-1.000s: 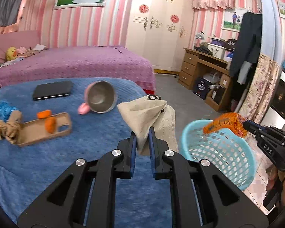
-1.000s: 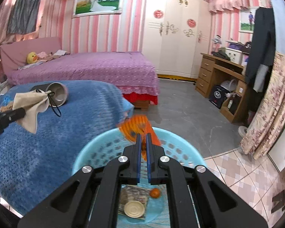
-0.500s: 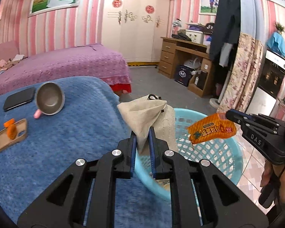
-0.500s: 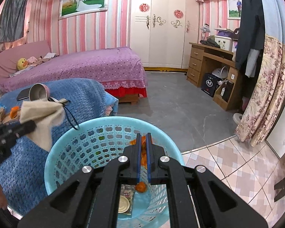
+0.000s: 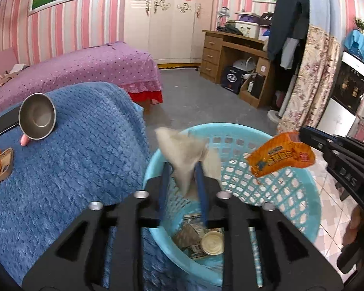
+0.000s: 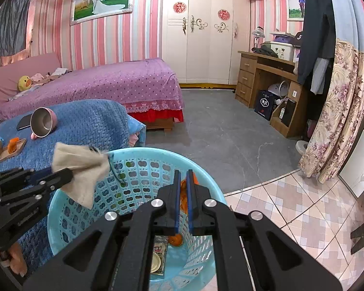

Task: Collect trash
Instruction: 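Open both tools to drop the cloth and snack bag into the basket, then move both tools back over the bed toward the brown paper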

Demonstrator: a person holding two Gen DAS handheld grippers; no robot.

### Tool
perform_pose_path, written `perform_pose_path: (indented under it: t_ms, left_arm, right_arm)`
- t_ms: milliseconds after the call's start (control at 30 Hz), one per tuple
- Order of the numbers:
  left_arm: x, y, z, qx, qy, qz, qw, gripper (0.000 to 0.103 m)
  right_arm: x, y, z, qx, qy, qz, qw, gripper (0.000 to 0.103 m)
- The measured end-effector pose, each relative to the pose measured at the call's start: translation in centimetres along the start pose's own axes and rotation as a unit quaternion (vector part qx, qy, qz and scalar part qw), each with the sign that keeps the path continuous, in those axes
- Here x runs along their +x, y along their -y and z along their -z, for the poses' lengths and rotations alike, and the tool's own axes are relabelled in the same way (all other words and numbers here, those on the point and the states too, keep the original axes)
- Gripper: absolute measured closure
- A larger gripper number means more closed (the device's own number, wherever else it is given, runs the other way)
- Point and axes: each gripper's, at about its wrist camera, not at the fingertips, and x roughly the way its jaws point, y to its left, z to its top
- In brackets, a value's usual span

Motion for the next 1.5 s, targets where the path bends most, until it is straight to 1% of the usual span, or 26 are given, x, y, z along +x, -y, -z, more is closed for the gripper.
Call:
perform_pose_path:
  t_ms: [33, 67, 133, 200, 267, 333, 500, 600, 633, 667, 700, 733, 767, 800, 933, 1067, 1400, 1500]
  left_arm:
    - [0.1, -0.3, -0.1, -0.003, 0.0, -0.005, 1.0, 0.053]
    - [0.1, -0.5, -0.3, -0.005, 0.002, -0.01, 0.9999, 0.047]
    - [-0.1, -1.2, -0.4, -0.008, 0.011, -0.029, 0.9995, 0.029]
    - [-0.3, -1.7, -0.5, -0.008, 0.019, -0.049, 0.9986, 0.021]
    - [-0.8, -2.3, -0.6, -0.004, 0.028, -0.067, 0.9973, 0.017]
    - [-1.1, -2.9, -0.8, -0.008, 0.031, -0.078, 0.9965, 0.013]
    - [-1.8, -4.7, -0.8, -0.022, 0.033, -0.091, 0.995, 0.009]
    - [-2.2, -5.5, -0.8, -0.021, 0.034, -0.105, 0.9937, 0.009]
    - [-2.3, -5.9, -0.8, -0.024, 0.034, -0.106, 0.9935, 0.009]
    - [-2.5, -6.3, -0.7, -0.026, 0.034, -0.107, 0.9933, 0.009]
    - [-2.7, -6.7, -0.7, -0.029, 0.034, -0.109, 0.993, 0.008]
    - [-2.9, -7.1, -0.7, -0.03, 0.035, -0.112, 0.9926, 0.008]
    - [-3.1, -7.3, -0.7, -0.031, 0.035, -0.114, 0.9924, 0.008]
    - [-3.4, -7.7, -0.7, -0.031, 0.037, -0.118, 0.9919, 0.008]
    - [-4.4, -9.0, -0.5, -0.032, 0.042, -0.133, 0.9897, 0.006]
    - [-5.4, -10.7, 0.0, -0.041, 0.042, -0.141, 0.9883, 0.006]
    - [-8.8, -15.0, 1.1, -0.04, 0.043, -0.176, 0.9827, 0.006]
    - [-10.0, -17.0, 1.3, -0.046, 0.045, -0.186, 0.9804, 0.006]
  right_arm:
    - [0.1, 0.0, 0.0, 0.0, -0.001, -0.001, 1.0, 0.098]
    - [0.2, -0.1, 0.0, 0.0, -0.002, -0.001, 1.0, 0.098]
    - [0.4, -0.1, 0.1, -0.001, -0.006, -0.002, 1.0, 0.098]
    - [0.6, -0.3, 0.2, -0.004, -0.011, -0.002, 1.0, 0.098]
    - [0.9, -0.4, 0.2, -0.004, -0.016, -0.003, 1.0, 0.098]
    - [1.1, -0.6, 0.2, -0.005, -0.02, -0.002, 1.0, 0.098]
    - [2.1, -1.2, 0.5, 0.0, -0.045, 0.004, 0.999, 0.097]
    - [2.7, -1.7, 0.7, -0.005, -0.063, 0.027, 0.998, 0.096]
    - [2.9, -1.6, 0.6, -0.003, -0.068, 0.029, 0.997, 0.088]
    - [3.0, -1.6, 0.7, 0.001, -0.073, 0.03, 0.997, 0.066]
    - [3.0, -1.5, 0.7, 0.007, -0.075, 0.031, 0.997, 0.053]
    - [2.9, -1.4, 0.6, 0.013, -0.072, 0.032, 0.997, 0.035]
    - [2.7, -1.4, 0.5, 0.019, -0.068, 0.032, 0.997, 0.033]
    - [2.5, -1.4, 0.4, 0.025, -0.064, 0.033, 0.997, 0.032]
    - [2.1, -2.0, 0.0, 0.032, -0.057, 0.037, 0.997, 0.017]
    - [2.2, -3.1, -0.3, 0.025, -0.058, 0.039, 0.997, 0.016]
    - [1.6, -7.6, -1.4, 0.018, -0.036, 0.016, 0.999, 0.015]
    - [1.6, -9.0, -1.7, 0.019, -0.03, 0.009, 0.999, 0.015]
